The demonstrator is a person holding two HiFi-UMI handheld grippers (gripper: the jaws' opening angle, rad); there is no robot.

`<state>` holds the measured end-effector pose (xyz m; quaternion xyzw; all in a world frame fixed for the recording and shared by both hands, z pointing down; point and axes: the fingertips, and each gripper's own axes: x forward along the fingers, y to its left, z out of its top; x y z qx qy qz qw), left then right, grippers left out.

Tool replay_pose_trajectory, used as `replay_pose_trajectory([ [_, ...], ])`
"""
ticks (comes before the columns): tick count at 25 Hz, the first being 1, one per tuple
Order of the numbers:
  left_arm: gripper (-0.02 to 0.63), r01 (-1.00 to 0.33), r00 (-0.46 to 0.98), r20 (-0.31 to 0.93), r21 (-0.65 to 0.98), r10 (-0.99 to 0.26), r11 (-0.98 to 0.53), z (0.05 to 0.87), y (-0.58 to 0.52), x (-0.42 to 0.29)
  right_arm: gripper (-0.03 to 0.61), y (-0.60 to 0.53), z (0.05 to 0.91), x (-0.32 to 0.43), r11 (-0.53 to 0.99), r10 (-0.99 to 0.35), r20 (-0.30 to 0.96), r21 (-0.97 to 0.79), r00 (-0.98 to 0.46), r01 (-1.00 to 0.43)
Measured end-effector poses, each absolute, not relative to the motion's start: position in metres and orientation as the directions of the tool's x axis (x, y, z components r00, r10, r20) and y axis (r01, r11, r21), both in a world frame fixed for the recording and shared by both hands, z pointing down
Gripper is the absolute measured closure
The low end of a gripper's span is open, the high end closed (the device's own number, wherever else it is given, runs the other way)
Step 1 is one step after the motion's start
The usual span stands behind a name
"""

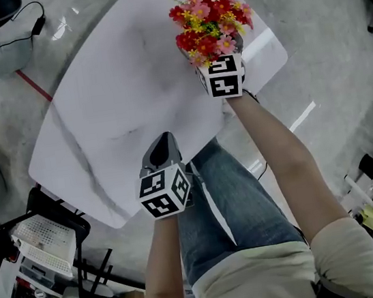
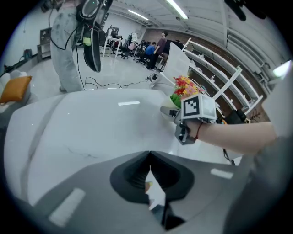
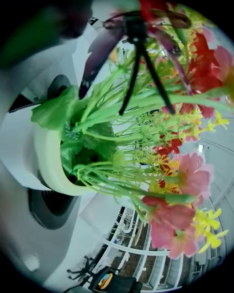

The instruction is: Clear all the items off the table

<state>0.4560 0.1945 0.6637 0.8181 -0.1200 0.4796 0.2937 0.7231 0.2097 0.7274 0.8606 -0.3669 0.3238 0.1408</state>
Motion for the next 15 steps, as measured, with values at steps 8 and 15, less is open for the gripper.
replay_pose_trajectory([
  [8, 0.605, -0.490, 0.536, 0.843, 0.363, 0.055, -0.793, 0.645, 0.191, 0.433, 0.049, 0.217, 0.690, 0.694, -0.695, -0.568, 0.635, -0.031, 0.523, -0.718],
  [15, 0.605, -0.500, 0.558, 0.829, 0.361, 0.026, -0.787, 0.623, 0.181, 0.419, 0.049, 0.215, 0.640, 0.669, -0.679, -0.610, 0.593, -0.050, 0.525, -0.733],
])
